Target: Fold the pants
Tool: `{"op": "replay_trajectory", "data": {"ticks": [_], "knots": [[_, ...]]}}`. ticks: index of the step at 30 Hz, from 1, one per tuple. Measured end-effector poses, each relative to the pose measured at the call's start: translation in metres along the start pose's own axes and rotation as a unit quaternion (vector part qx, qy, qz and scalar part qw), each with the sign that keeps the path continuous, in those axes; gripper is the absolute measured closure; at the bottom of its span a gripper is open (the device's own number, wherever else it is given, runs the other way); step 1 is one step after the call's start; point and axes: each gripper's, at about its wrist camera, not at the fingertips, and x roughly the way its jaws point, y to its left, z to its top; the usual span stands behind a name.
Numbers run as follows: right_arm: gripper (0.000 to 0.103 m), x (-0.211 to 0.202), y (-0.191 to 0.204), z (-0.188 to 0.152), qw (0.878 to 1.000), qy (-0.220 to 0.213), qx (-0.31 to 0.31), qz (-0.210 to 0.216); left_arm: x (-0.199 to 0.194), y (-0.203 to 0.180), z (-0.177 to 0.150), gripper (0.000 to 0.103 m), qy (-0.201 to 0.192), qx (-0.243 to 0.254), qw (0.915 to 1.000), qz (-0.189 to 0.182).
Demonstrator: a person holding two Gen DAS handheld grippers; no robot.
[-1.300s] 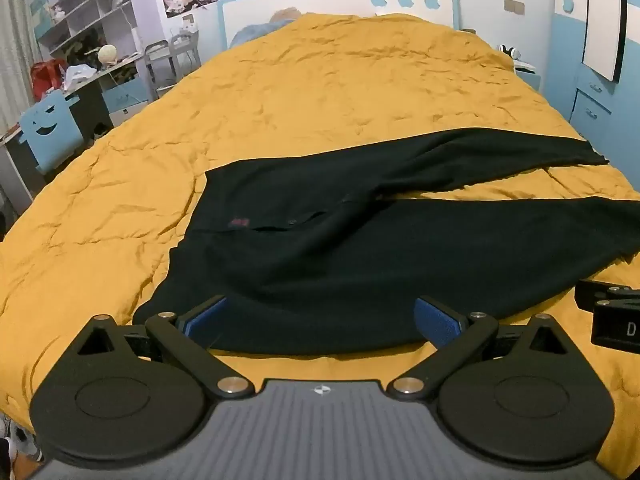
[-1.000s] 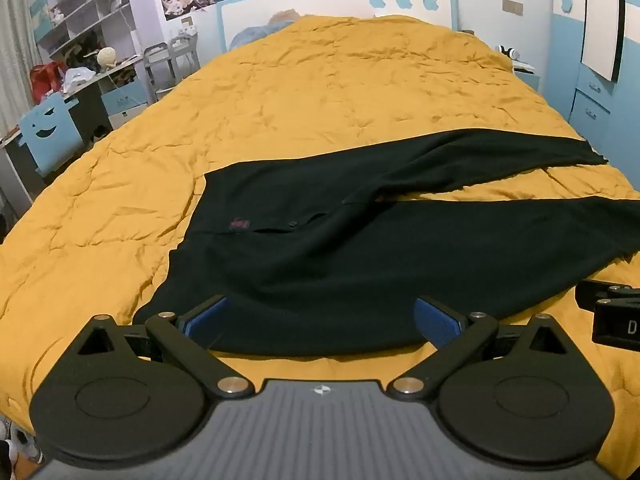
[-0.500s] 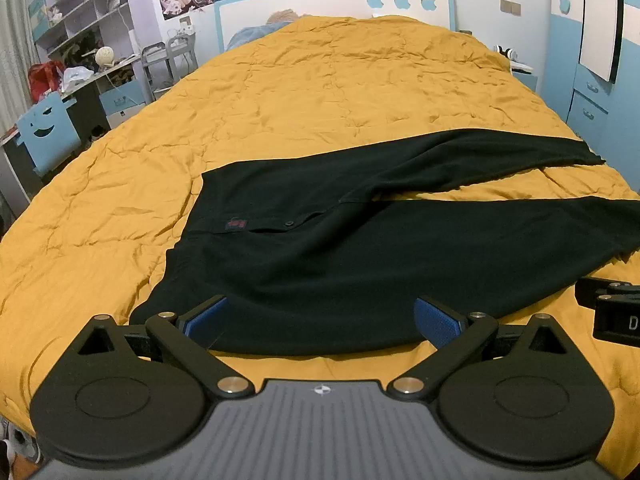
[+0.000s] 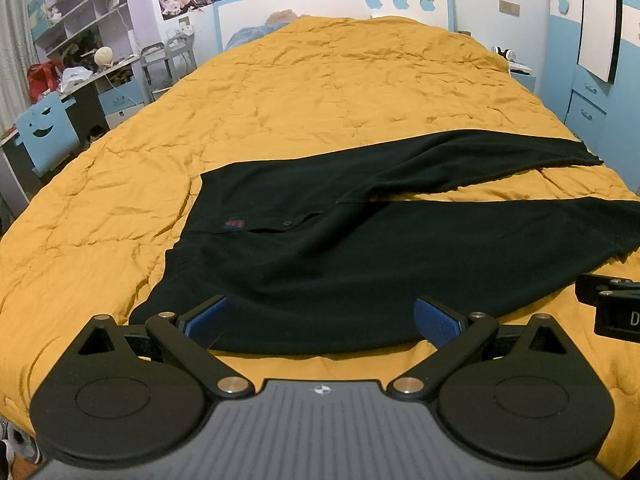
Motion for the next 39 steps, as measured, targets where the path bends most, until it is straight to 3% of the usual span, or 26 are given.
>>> {"op": "replay_trajectory", "data": {"ticks": [39], "knots": [[0.020, -0.010, -0.003, 0.000, 1.000, -0.010, 0.002, 0.001, -0.008, 0.000, 0.002, 0.000, -0.008, 0.003, 1.0000, 0.000]]}}
